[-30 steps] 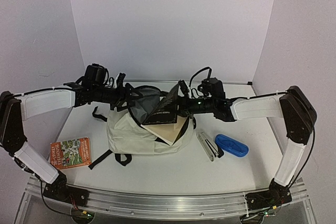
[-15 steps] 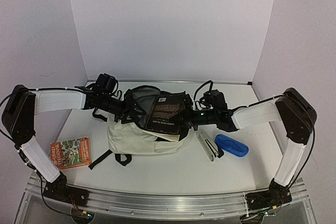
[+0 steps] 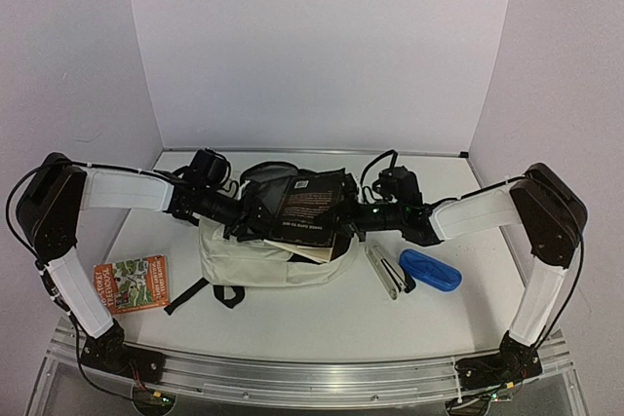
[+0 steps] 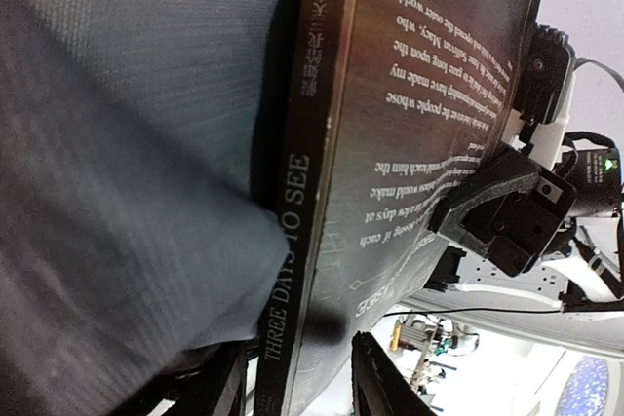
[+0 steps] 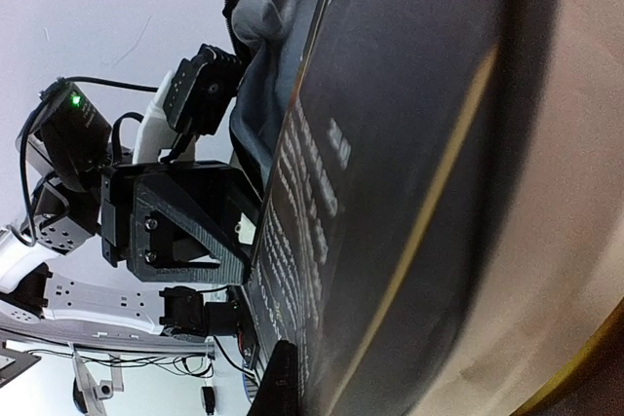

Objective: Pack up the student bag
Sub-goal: Pick up the book from the center of the board.

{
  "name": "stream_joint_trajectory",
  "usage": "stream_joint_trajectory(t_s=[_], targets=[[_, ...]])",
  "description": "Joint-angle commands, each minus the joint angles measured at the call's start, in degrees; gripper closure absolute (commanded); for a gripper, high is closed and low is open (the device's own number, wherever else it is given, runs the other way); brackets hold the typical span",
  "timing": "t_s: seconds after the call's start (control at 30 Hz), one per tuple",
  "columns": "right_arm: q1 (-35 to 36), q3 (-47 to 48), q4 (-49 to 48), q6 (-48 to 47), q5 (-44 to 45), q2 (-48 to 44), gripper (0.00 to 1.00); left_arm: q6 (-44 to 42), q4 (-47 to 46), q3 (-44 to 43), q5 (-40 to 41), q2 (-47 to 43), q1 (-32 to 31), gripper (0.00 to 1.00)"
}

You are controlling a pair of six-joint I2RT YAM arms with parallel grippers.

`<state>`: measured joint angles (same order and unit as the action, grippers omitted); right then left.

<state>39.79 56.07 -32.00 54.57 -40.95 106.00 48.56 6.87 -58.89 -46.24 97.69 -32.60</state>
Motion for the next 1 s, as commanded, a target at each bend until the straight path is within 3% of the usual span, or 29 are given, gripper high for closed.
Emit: stream_joint_trajectory(t_s=[0.0, 0.27, 0.3, 0.53, 0.73, 0.97], targets=[[0.19, -0.90, -4.14, 0.97, 1.17, 0.62, 1.00, 5.87, -11.64, 1.77, -4.46, 0.02, -0.89, 0.72], [-0.01, -1.14, -4.14, 1.03, 3.48, -0.39, 0.99, 4.77, -10.49, 3.10, -2.53, -6.48, -1.06, 0.99], [-0.17, -1.11, -4.13, 0.95, 3.74, -0.70, 0.95, 3.80, -9.26, 2.96, -2.18, -7.30, -1.06, 1.00], [-3.24, -1.42, 0.74, -3.74, 6.32, -8.19, 0.39, -7.49, 4.63, -1.76, 0.43, -13.48, -1.05, 1.00], [-5.75, 4.92, 20.33, -20.30, 12.05, -15.38, 0.05, -24.13, 21.51, -9.19, -0.57, -17.02, -1.00, 1.00], [-5.77, 17.33, 39.27, -38.14, 6.03, -15.94, 0.02, -34.88, 31.76, -16.07, -8.05, -18.28, -1.03, 1.00]])
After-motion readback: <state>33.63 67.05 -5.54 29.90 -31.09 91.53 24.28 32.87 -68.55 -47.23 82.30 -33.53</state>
